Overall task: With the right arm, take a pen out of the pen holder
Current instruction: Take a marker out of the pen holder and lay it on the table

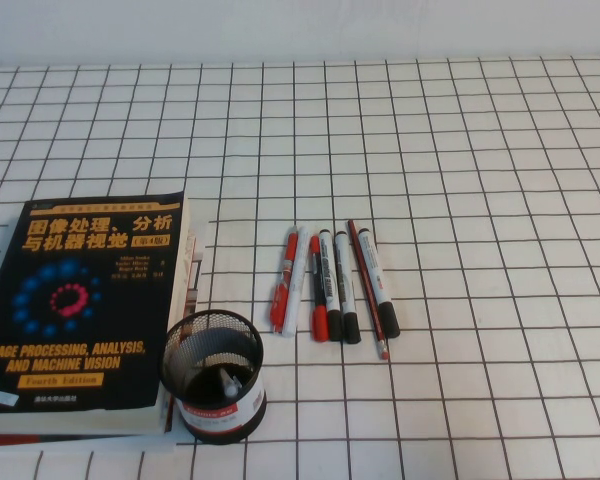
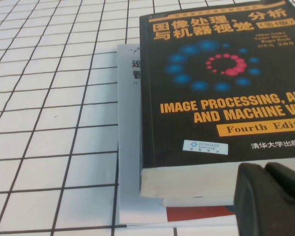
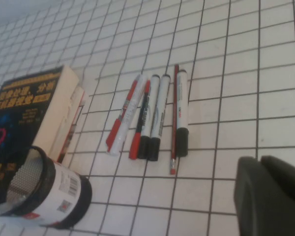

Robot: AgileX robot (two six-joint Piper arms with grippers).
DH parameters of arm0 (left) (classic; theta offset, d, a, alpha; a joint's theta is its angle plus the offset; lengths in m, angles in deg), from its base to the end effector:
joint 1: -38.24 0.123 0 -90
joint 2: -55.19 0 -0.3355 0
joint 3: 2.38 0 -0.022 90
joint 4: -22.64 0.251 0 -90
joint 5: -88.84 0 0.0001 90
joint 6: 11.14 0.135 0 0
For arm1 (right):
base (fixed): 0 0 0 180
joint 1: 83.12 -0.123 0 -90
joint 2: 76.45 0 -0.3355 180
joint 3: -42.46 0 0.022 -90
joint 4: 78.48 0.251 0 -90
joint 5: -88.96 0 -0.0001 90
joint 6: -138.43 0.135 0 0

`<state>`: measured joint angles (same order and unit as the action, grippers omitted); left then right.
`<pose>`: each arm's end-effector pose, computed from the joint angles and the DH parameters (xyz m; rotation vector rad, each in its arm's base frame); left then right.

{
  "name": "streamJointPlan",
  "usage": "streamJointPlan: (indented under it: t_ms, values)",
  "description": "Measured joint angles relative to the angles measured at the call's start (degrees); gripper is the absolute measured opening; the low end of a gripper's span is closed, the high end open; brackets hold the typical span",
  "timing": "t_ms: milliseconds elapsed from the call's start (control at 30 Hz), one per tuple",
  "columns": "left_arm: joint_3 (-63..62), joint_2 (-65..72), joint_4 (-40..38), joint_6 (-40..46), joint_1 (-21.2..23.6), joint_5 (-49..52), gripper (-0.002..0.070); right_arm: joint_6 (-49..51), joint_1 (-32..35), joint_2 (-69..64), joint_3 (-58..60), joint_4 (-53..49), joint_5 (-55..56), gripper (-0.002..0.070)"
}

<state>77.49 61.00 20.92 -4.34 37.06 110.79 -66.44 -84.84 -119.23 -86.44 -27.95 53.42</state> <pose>0.0434 -0.0024 0.1568 0.1123 1.8751 0.0377 0.1100 0.0640 0.2986 0.0356 2.0828 0.7100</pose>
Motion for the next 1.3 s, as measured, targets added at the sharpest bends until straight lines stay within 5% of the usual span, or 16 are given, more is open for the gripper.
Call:
streamJointPlan:
  t_ms: [367, 900, 1100, 1300]
  values:
    - [0.00, 0.00, 0.00, 0.00, 0.00, 0.00, -0.0004, -5.85, -2.74, -19.71, -8.17, -3.05, -0.30, -0.0016]
    - [0.00, 0.00, 0.00, 0.00, 0.00, 0.00, -0.0004, -3.91, -45.59, -35.42, -14.39, -6.79, 36.82, -0.0003]
    - [0.00, 0.00, 0.00, 0.00, 0.00, 0.00, -0.0004, -3.81, -55.12, -37.70, -13.33, -9.56, 48.28, 0.0093]
    - [0.00, 0.00, 0.00, 0.00, 0.00, 0.00, -0.0004, 0.31, -63.44, -40.22, -4.77, -14.87, 71.22, 0.0310]
